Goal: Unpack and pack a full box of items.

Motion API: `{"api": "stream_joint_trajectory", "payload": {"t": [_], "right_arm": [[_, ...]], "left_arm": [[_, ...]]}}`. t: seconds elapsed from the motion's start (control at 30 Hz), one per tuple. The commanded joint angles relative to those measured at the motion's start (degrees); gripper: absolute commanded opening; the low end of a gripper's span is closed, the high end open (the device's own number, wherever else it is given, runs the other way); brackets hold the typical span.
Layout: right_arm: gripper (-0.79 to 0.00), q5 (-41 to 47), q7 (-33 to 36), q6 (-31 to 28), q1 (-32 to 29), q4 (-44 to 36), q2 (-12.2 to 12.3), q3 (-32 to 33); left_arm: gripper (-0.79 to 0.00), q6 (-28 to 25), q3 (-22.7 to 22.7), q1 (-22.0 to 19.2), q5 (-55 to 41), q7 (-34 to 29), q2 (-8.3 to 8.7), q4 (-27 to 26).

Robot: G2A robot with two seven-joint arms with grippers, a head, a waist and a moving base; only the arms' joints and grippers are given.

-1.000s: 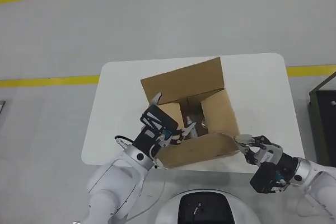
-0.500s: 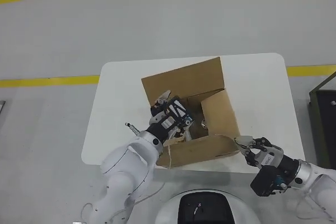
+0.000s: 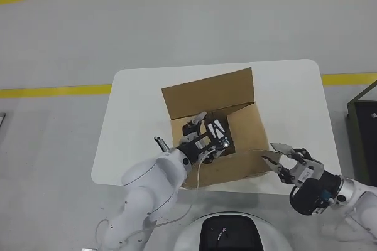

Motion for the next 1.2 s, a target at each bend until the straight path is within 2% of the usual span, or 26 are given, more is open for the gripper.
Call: {"api": "stream_joint_trajectory", "payload": {"t": [0.0, 0.13, 0.2, 0.23, 0.3, 0.4, 0.47, 0.5, 0.53, 0.67, 0.9, 1.07, 1.17], "right_arm": [[-0.231, 2.9, 0.1, -0.2, 0.0, 0.1, 0.0, 0.9], [-0.32, 14.3, -0.4, -2.9, -0.1, 0.9, -0.2, 3.1], [-0.348, 25.7, -1.9, -6.2, 0.3, 2.5, -0.3, 4.7], [-0.416, 30.2, -1.5, -8.0, 0.6, 3.0, -0.3, 5.8], [-0.449, 38.3, 0.7, -10.8, 1.3, 4.0, -0.2, 8.0], [-0.551, 46.9, 7.8, -12.8, 2.0, 5.3, 0.1, 9.8], [-0.591, 53.2, 15.6, -13.6, 2.3, 6.4, 0.4, 9.3], [-0.767, 56.7, 18.7, -13.2, 3.0, 6.4, 0.5, 9.0], [-0.785, 59.9, 22.0, -13.4, 3.4, 6.6, 0.7, 8.4], [-0.785, 65.3, 33.8, -15.5, 6.0, 7.3, 1.3, 5.5], [-0.785, 66.9, 44.5, -18.8, 8.5, 9.5, 1.8, -0.2], [-0.785, 67.1, 49.2, -21.1, 10.0, 11.5, 2.1, -3.2], [-0.785, 66.9, 49.5, -22.9, 10.2, 12.2, 2.1, -4.3]], "left_arm": [[0.0, -0.4, 0.2, 0.0, -0.3, -0.3, 0.03, -0.2], [0.0, -1.2, 0.6, 0.2, -1.3, -0.9, 0.1, -0.9], [0.0, -1.7, 0.8, 0.4, -1.7, -1.3, 0.17, -1.2], [0.0, -1.8, 0.9, 0.6, -2.0, -1.3, 0.18, -1.6], [0.0, -2.3, 1.4, 1.0, -3.0, -1.2, 0.21, -2.1], [0.0, -2.3, 1.8, 1.6, -3.3, -1.5, 0.29, -2.9], [0.0, -1.9, 2.2, 2.3, -4.3, -1.1, 0.3, -3.7], [0.0, -2.0, 2.6, 2.6, -4.6, -1.1, 0.32, -4.0], [0.0, -1.9, 2.9, 3.0, -4.9, -1.0, 0.33, -4.4], [0.0, -2.0, 4.2, 5.0, -5.5, -1.4, 0.5, -5.5], [0.0, -1.0, 3.1, 8.1, -6.9, 0.0, 0.99, -7.0], [0.0, 0.8, -0.1, 8.8, -5.9, 2.5, 1.39, -8.0], [0.0, 1.3, -1.7, 9.1, -5.3, 3.7, 1.61, -8.3]]}}
